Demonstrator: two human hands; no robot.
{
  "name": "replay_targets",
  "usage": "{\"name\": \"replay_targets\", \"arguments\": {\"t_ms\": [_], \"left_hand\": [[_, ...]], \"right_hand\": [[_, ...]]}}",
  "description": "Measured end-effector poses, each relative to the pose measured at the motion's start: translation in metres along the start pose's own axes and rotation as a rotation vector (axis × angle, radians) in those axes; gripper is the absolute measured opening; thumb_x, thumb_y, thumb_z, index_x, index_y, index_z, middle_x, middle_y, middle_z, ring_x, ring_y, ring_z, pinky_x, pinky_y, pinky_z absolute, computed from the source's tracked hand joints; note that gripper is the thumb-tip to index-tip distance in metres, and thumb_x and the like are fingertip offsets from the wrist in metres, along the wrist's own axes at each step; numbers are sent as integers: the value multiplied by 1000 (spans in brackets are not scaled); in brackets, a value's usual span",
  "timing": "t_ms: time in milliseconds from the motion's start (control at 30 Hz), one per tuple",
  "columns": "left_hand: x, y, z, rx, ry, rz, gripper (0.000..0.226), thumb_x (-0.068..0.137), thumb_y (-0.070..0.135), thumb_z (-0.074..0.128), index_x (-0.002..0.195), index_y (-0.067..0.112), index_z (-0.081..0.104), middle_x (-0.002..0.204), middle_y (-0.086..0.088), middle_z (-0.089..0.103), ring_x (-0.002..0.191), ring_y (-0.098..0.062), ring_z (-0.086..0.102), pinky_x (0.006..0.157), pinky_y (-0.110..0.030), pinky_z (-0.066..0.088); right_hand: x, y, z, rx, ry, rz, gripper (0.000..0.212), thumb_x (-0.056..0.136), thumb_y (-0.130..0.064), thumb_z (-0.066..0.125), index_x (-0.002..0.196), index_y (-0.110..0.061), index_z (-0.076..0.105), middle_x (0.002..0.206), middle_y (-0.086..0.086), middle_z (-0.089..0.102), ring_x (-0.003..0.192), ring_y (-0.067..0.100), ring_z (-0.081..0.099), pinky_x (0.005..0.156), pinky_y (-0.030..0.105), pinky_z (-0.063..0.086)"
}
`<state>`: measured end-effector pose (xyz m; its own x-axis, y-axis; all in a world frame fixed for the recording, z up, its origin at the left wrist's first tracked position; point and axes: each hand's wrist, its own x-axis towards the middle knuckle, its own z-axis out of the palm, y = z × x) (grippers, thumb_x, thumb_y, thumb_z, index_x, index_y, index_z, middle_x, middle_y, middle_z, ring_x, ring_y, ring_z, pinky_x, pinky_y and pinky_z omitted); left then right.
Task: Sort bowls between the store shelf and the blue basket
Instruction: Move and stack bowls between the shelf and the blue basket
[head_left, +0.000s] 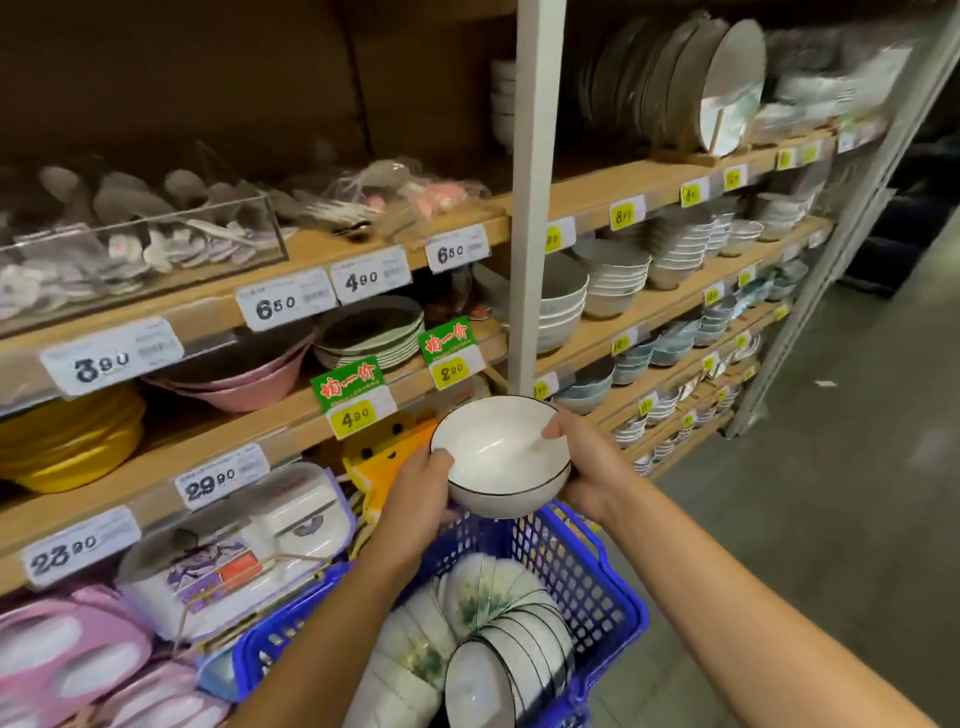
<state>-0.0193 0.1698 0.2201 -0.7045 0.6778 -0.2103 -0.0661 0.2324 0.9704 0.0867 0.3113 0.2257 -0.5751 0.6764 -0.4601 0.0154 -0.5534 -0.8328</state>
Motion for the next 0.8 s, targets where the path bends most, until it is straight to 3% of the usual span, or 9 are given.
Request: {"name": "replay_targets", "arguments": {"t_ms": [100, 167, 233, 300, 400, 533, 633, 800], "left_hand": [[2, 16, 38, -162, -8, 23, 24, 98, 24, 37, 100, 29, 61, 95, 8, 66, 83, -12, 61, 74, -37, 53], [5, 27, 65, -274, -19, 11, 24, 96, 26, 40, 98, 28, 64, 90, 7, 74, 77, -9, 68, 62, -27, 55], [9, 38, 95, -372, -40, -10, 25, 93, 28, 41, 99, 23, 65, 88, 3, 76, 73, -11, 70, 57, -26, 53], [13, 48, 127, -466, -32, -27, 26, 91, 26, 42, 99, 18, 66, 90, -2, 77, 80, -18, 70, 62, -30, 51], [16, 60, 182, -569, -23, -42, 25, 88, 23, 43, 97, 17, 66, 86, -1, 77, 83, -21, 68, 61, -31, 52], [21, 76, 255, -613, 10, -34, 26, 85, 21, 43, 97, 17, 66, 89, -5, 76, 88, -26, 65, 69, -35, 50], [25, 92, 301, -610, 6, -21, 27, 85, 22, 44, 98, 16, 66, 82, -2, 76, 88, -27, 64, 69, -34, 51], [40, 122, 357, -583, -2, -22, 25, 82, 26, 46, 93, 18, 68, 77, -1, 76, 86, -27, 65, 60, -31, 49]], "right_hand": [[-8, -23, -26, 35, 28, -33, 49, 79, -5, 42, 124, -10, 62, 124, 22, 63, 102, 38, 58, 84, 46, 44], [-10, -40, -47, 55, 24, -65, 50, 79, -4, 42, 123, -12, 63, 124, 21, 64, 113, 42, 58, 94, 52, 44], [-11, -58, -71, 78, 10, -83, 51, 79, -3, 41, 124, -12, 63, 124, 20, 64, 119, 44, 55, 104, 57, 41], [-10, -76, -97, 84, -3, -90, 51, 78, -3, 41, 123, -13, 63, 122, 19, 65, 115, 42, 57, 100, 56, 45], [-8, -103, -141, 83, -5, -66, 49, 79, -4, 41, 121, -12, 63, 108, 16, 69, 97, 37, 62, 82, 44, 53], [-3, -142, -200, 29, 26, -99, 51, 77, -6, 42, 124, -15, 61, 122, 19, 64, 114, 43, 57, 94, 52, 46], [-1, -170, -238, 32, 23, -130, 53, 78, -5, 40, 122, -19, 64, 120, 17, 64, 105, 40, 57, 90, 50, 48], [7, -211, -285, 61, 21, -127, 49, 77, -6, 44, 122, -12, 61, 120, 21, 64, 101, 40, 60, 84, 49, 51]]}}
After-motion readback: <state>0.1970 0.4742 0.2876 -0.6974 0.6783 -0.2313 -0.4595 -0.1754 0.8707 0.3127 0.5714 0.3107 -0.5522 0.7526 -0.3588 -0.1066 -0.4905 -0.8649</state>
